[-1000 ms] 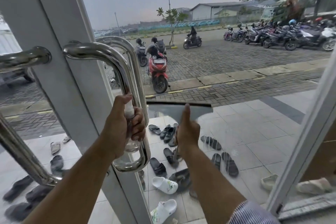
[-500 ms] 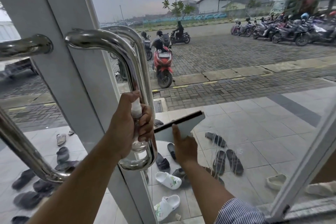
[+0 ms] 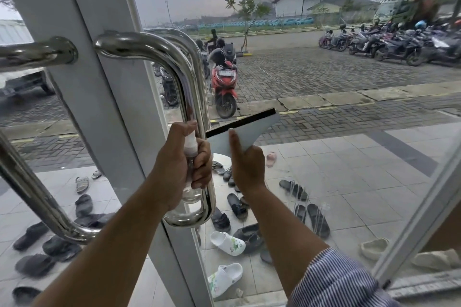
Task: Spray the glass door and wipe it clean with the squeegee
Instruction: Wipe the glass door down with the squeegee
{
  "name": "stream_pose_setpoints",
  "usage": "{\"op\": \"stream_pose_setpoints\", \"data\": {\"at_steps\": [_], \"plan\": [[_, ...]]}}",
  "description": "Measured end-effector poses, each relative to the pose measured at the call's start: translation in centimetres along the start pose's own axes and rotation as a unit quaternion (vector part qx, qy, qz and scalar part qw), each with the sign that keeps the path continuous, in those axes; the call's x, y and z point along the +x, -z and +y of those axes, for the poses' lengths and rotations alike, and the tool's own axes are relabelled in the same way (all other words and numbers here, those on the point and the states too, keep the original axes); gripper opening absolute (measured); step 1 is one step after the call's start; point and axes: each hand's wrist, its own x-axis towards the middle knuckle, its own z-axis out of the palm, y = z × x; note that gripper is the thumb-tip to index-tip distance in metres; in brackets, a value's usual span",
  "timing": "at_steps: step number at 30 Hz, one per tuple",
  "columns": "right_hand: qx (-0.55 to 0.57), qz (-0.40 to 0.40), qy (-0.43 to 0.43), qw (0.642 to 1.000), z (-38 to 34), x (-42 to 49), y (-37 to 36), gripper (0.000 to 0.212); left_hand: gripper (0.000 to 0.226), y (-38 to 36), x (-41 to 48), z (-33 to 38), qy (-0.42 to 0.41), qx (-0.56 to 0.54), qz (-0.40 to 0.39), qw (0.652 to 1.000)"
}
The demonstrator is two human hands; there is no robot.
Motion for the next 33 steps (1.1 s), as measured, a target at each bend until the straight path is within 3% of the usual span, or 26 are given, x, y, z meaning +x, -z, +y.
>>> {"op": "stream_pose_setpoints", "data": {"at_steps": [4, 8, 12, 17, 21, 25, 30, 33], "plan": [[-0.090, -0.051, -0.017, 0.994, 1.1, -0.9, 0.0, 0.072, 0.057, 0.0, 0.0, -0.2, -0.003, -0.002, -0.001, 1.000], [-0.275, -0.116, 0.003, 0.954, 3.4, -2.3, 0.9, 0.074, 0.057, -0.1, -0.1, -0.5, -0.010, 0.005, 0.003, 1.000], [-0.442, -0.179, 0.063, 0.877, 5.8, -2.4, 3.0, 0.090, 0.056, -0.2, -0.2, -0.8, -0.013, 0.016, 0.009, 1.000], [-0.587, -0.200, 0.194, 0.760, 5.0, 0.5, 8.1, 0.077, 0.057, -0.6, -0.4, -1.5, 0.005, 0.021, 0.030, 0.999], [-0.656, -0.164, 0.213, 0.706, 4.2, 2.8, 13.0, 0.074, 0.056, -0.7, -0.5, -1.4, 0.017, 0.027, 0.041, 0.999], [-0.665, -0.147, 0.186, 0.708, 4.0, 2.4, 14.8, 0.075, 0.057, -0.8, -0.6, -1.1, 0.013, 0.044, 0.045, 0.998], [-0.583, -0.167, 0.194, 0.771, 1.9, -0.6, 11.6, 0.071, 0.056, -0.8, -0.7, -1.1, 0.010, 0.040, 0.042, 0.998], [-0.561, -0.178, 0.223, 0.777, -0.6, -1.0, 8.0, 0.068, 0.056, -0.9, -0.7, -1.2, 0.008, 0.036, 0.044, 0.998]]}}
